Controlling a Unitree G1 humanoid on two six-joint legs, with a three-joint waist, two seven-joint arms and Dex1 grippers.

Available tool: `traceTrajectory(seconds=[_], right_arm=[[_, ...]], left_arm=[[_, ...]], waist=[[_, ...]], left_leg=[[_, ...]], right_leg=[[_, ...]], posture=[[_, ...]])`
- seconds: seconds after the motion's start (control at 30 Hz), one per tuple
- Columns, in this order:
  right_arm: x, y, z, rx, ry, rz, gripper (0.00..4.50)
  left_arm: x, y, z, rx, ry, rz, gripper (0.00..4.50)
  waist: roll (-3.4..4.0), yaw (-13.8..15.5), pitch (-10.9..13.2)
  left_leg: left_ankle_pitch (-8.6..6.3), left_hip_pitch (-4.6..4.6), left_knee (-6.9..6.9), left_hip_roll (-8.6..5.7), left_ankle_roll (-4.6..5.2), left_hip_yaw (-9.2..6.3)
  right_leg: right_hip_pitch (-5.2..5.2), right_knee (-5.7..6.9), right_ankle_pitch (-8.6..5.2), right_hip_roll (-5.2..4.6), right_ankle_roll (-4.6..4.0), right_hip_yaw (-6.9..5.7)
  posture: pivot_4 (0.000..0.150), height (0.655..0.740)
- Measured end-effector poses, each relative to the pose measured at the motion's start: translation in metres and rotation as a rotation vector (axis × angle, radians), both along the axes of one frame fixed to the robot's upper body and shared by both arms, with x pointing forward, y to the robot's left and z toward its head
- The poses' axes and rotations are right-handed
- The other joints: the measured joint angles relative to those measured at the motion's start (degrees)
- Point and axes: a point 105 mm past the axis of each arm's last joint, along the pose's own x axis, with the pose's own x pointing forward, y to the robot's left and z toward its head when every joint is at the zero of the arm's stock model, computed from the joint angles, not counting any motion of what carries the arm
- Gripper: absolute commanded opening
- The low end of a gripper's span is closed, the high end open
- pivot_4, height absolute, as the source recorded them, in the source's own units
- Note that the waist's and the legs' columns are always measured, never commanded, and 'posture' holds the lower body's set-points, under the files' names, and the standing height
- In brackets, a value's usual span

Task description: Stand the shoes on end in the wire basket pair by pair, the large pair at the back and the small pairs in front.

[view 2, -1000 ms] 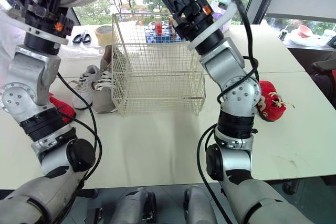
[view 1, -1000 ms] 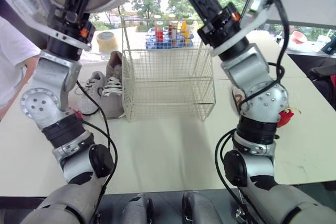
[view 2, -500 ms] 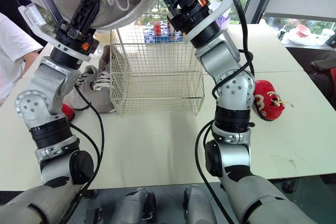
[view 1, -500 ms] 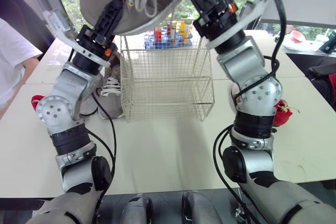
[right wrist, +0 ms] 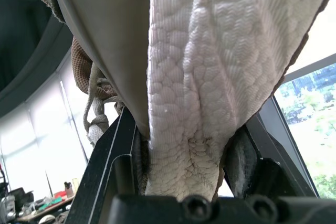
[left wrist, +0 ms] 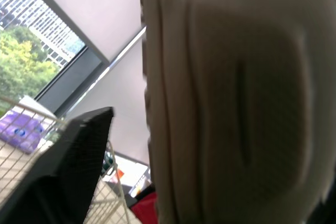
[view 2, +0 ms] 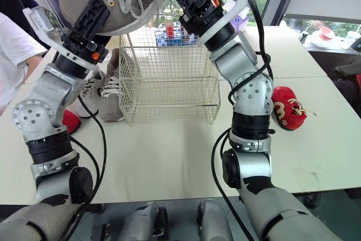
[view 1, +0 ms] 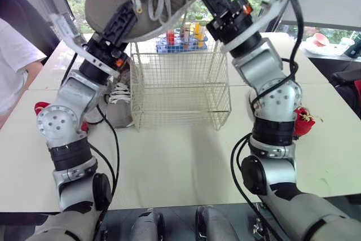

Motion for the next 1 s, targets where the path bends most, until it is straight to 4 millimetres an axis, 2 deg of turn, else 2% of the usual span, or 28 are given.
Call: traceTrajectory(seconds=[0.07,0.27,0.4,0.5,0.63,0.7,0.87,1.0], right_arm=[[0.003,-0.005,0.013,-0.012,-0.026,-0.014,1.61],[0.002,-0.054,0.067,-0.024,-0.209,-0.148,1.61],[-0.002,-0.084,0.085,-0.207,-0.365,-0.283,1.61],[0.011,-0.095,0.078,-0.382,-0.426,-0.366,1.61],[0.035,-0.089,0.047,-0.618,-0.440,-0.366,1.61],[0.045,-0.089,0.030,-0.746,-0.444,-0.346,1.61],[0.060,-0.086,0.006,-0.919,-0.456,-0.341,1.61],[0.063,-0.082,0.001,-0.962,-0.447,-0.304,1.61]], left_arm=[[-0.007,0.002,-0.001,0.070,-0.003,0.027,4.49],[-0.030,-0.002,-0.026,0.374,0.021,0.079,4.49],[-0.047,-0.007,-0.040,0.544,0.004,0.133,4.49],[-0.055,-0.007,-0.049,0.623,0.009,0.163,4.49],[-0.067,-0.001,-0.070,0.678,0.075,0.170,4.49],[-0.070,0.010,-0.080,0.696,0.123,0.195,4.49],[-0.071,0.016,-0.074,0.665,0.103,0.237,4.49],[-0.070,0.018,-0.074,0.654,0.106,0.253,4.49]], waist=[[0.01,0.0,0.0],[0.01,0.2,0.0],[0.01,0.1,0.0],[0.01,-0.2,0.0],[0.11,-0.8,0.1],[0.17,-0.8,0.1],[0.18,0.0,0.1],[0.18,0.0,0.1]], left_leg=[[-0.02,-0.01,0.00,0.00,0.03,0.00],[-0.17,-0.04,-0.04,-0.01,0.29,0.00],[-0.25,-0.02,-0.05,-0.03,0.40,0.08],[-0.25,0.09,-0.09,-0.02,0.41,0.11],[-0.21,0.17,-0.16,0.02,0.34,0.19],[-0.18,0.12,-0.16,0.04,0.29,0.18],[-0.09,0.06,-0.10,-0.03,0.11,0.20],[-0.04,0.03,-0.10,-0.02,0.01,0.20]], right_leg=[[-0.03,0.00,0.00,0.00,0.00,0.00],[-0.01,-0.08,-0.01,-0.02,-0.01,0.00],[0.00,-0.23,-0.02,-0.03,-0.02,0.04],[0.03,-0.19,-0.02,0.00,-0.03,0.09],[-0.09,-0.05,-0.04,0.06,-0.07,0.23],[-0.14,-0.03,-0.05,0.05,-0.09,0.20],[-0.10,-0.10,-0.05,-0.03,-0.11,0.19],[-0.10,-0.14,-0.05,-0.03,-0.11,0.20]], posture=[[0.150,0.7400],[0.150,0.7400],[0.150,0.7400],[0.150,0.7400],[0.150,0.7400],[0.150,0.7400],[0.150,0.7400],[0.150,0.7400]])
